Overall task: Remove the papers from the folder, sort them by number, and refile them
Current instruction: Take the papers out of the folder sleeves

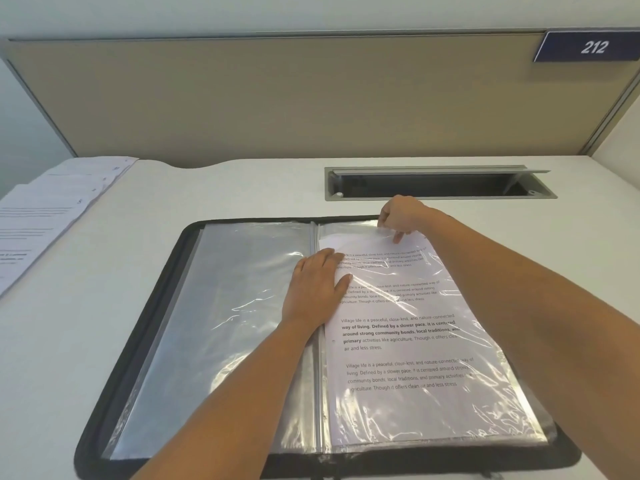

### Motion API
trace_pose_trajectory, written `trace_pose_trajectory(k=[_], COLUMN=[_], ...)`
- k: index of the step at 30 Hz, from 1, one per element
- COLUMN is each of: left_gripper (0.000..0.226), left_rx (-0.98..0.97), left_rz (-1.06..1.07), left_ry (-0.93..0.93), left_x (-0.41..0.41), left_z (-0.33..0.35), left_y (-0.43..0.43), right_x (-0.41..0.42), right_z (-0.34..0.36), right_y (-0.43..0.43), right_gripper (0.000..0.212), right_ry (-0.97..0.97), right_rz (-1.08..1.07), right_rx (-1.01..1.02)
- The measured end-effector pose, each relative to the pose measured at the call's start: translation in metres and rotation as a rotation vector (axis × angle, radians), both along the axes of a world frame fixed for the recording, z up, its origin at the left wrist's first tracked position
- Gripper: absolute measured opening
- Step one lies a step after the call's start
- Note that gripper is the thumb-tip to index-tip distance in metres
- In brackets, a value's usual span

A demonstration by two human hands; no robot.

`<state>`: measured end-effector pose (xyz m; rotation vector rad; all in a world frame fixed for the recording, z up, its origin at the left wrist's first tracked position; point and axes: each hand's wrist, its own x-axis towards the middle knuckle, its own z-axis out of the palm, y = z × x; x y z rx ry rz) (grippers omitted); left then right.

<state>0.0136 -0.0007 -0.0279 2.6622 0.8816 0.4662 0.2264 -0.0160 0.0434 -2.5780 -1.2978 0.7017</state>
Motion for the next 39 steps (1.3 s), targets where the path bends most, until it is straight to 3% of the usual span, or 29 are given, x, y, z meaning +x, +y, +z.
trace_pose_trajectory(k=[4,8,13,19,26,30,34,36,39], left_gripper=[0.045,0.045,0.046,0.082,0.082,0.073,0.073,0.073,0.064], left_rx=[-0.003,-0.008,-0.05,-0.06,-0.04,-0.046,-0.049,-0.044,-0.034], left_rz=[-0.002,0.0,-0.001,-0.026,-0.024,-0.021,-0.018,-0.014,-0.015], left_ry=[-0.006,-0.005,-0.021,-0.012,0.076,0.096,0.099,0.102,0.094], left_x=[0.0,-0.001,0.001,-0.002,0.0,0.001,0.0,0.0,0.001], left_z=[0.001,0.0,-0.004,-0.005,-0.006,-0.004,-0.004,-0.004,-0.005], left_y=[0.0,0.0,0.002,-0.001,0.001,0.0,0.0,0.0,0.002], right_x=[0.003,0.005,0.007,0.02,0.026,0.04,0.061,0.067,0.069], right_z=[0.001,0.005,0.002,0.001,0.002,-0.003,-0.012,-0.014,-0.016], right_y=[0.001,0.004,0.012,0.022,0.029,0.021,0.0,-0.009,-0.02], right_gripper=[0.01,0.021,0.009,0.003,0.014,0.015,0.046,0.053,0.041], right_ry=[0.027,0.016,-0.05,-0.129,-0.31,-0.234,-0.031,0.117,0.316], right_rz=[0.067,0.13,0.169,0.061,-0.104,-0.232,-0.418,-0.462,-0.442], right_rx=[-0.073,-0.133,-0.162,0.038,0.325,0.287,0.22,0.3,0.47])
